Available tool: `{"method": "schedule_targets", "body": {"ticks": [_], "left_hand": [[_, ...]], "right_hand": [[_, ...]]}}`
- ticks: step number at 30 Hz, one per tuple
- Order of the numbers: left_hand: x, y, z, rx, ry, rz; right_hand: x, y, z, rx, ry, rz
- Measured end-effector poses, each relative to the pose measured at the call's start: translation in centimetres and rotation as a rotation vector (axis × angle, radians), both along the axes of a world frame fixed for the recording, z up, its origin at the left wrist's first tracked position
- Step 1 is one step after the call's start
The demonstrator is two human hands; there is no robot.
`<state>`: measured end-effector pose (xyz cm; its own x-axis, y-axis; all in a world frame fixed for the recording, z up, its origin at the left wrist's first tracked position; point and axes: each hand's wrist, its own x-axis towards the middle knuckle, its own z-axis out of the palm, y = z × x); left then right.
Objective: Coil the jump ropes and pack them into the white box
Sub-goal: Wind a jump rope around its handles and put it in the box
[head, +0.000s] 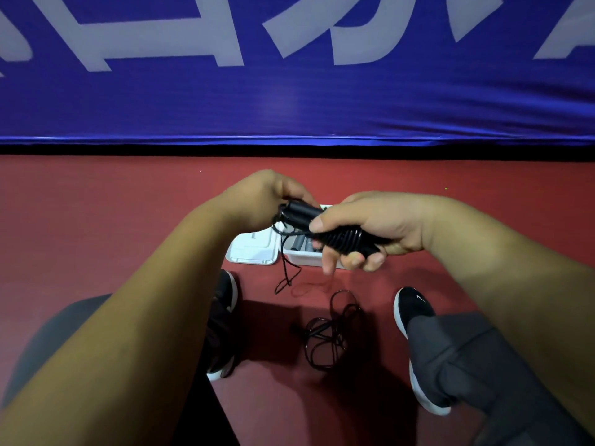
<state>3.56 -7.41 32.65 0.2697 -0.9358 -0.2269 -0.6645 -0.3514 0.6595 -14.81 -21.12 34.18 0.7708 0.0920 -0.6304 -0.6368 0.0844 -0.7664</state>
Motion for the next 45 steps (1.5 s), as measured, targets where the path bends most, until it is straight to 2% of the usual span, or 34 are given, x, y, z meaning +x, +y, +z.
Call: {"method": "schedule_targets", "body": {"ticks": [3, 5, 13, 18, 22, 27, 32, 37, 40, 45], "left_hand": [[-0.8, -0.6, 0.5, -0.062, 0.139, 0.047], [-1.3, -0.7, 0.8, -0.111, 0.14, 0.047], [-1.9, -1.0, 0.6, -0.296, -0.048, 0.025], [-2.5, -1.0, 0.5, -0.284, -0.237, -0.044], [-2.0, -0.9, 0.7, -0.22, -0.385, -0.126], [-2.2, -0.7, 0.4, -0.135, -0.414, -0.21], [-1.6, -0.7, -0.5, -0.05, -0.269, 0.017], [-1.5, -0.9, -1.2, -0.014, -0.187, 0.135], [-1.5, -1.1, -0.9, -0.064, 0.022, 0.2], [-1.6, -1.1, -0.4, -0.2, 0.417, 0.242]], "right_hand": [[-0.1, 0.2, -0.1, -0.006, 0.066, 0.139], [0.0, 0.4, -0.5, -0.044, 0.12, 0.173], [0.7, -0.6, -2.1, -0.304, 0.155, 0.088], [1.2, -0.6, -2.9, -0.441, 0.195, 0.031], [1.5, -1.1, -3.5, -0.496, 0.206, -0.121], [1.7, -1.9, -3.9, -0.467, 0.172, -0.376], [2.0, -1.7, -3.5, -0.379, 0.056, -0.501], [2.3, -1.0, -2.4, -0.269, -0.058, -0.592], [2.4, -1.2, -2.2, -0.255, -0.029, -0.672], [2.1, -1.4, -2.0, -0.193, -0.018, -0.684]]}}
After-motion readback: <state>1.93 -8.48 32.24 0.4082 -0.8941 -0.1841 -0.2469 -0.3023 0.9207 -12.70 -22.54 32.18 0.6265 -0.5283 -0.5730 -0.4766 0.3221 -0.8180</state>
